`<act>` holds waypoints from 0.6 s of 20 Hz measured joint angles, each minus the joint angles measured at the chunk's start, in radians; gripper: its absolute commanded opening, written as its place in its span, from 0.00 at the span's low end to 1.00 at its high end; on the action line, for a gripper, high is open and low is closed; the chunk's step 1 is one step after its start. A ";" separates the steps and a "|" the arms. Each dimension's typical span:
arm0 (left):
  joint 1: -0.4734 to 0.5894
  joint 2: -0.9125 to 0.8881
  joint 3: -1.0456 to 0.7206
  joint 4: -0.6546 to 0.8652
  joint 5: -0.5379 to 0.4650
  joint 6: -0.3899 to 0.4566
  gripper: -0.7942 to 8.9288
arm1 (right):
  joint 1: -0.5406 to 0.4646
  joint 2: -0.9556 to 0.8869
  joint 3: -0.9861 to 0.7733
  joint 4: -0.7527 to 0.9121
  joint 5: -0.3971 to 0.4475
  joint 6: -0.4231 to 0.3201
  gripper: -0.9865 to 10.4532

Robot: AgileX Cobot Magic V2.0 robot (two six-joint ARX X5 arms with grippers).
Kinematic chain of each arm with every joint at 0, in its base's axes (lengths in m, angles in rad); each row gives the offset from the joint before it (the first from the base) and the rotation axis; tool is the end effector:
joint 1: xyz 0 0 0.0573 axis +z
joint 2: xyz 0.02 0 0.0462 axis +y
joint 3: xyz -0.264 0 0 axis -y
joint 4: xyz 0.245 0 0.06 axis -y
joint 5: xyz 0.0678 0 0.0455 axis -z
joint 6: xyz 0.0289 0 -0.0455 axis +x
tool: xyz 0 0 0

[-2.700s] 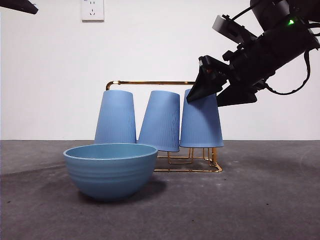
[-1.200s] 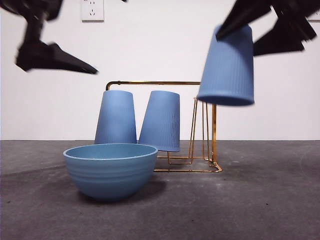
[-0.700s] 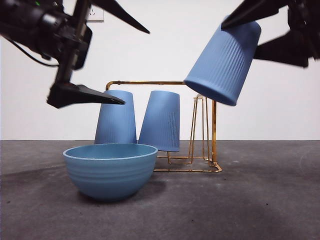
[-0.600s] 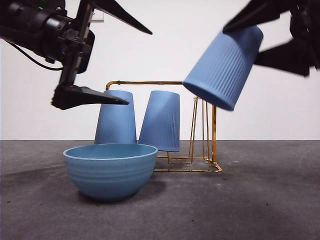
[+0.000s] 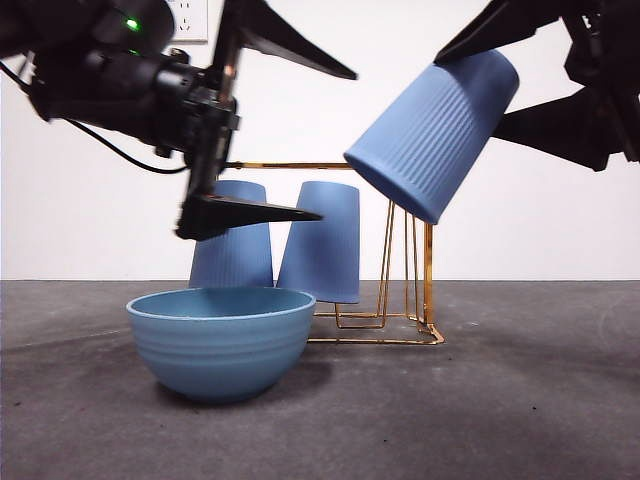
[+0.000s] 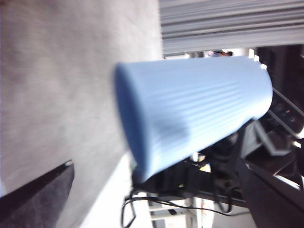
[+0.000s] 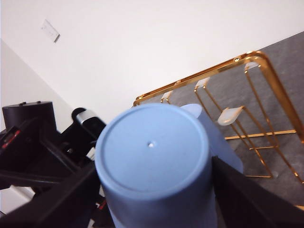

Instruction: Right arm lift cup from the cupboard, then place it on the right of the bowl

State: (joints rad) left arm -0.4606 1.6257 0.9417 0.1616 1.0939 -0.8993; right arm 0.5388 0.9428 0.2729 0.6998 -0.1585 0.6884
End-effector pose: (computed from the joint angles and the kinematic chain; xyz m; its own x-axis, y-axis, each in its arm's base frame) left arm 0.2865 -0.1708 0.2183 -0.0385 -0.9727 -0.2290 0.2061 0.2165 -0.9543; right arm 0.1612 0.1017 0.2149 0.7662 0.6419 0.0295 -0.5122 0.5823 0.6314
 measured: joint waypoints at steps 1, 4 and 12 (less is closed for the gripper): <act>-0.006 0.006 0.000 0.033 0.004 -0.022 0.65 | 0.007 0.007 0.000 0.001 0.006 0.000 0.36; -0.011 0.012 0.000 0.090 0.005 -0.075 0.63 | 0.030 0.038 0.000 0.015 0.031 0.002 0.36; -0.010 0.030 0.000 0.090 0.012 -0.116 0.52 | 0.081 0.120 -0.001 0.122 0.066 0.037 0.36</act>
State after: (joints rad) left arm -0.4706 1.6558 0.9421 0.2516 1.1061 -1.0153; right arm 0.6201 1.0626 0.2722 0.8223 -0.0921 0.7250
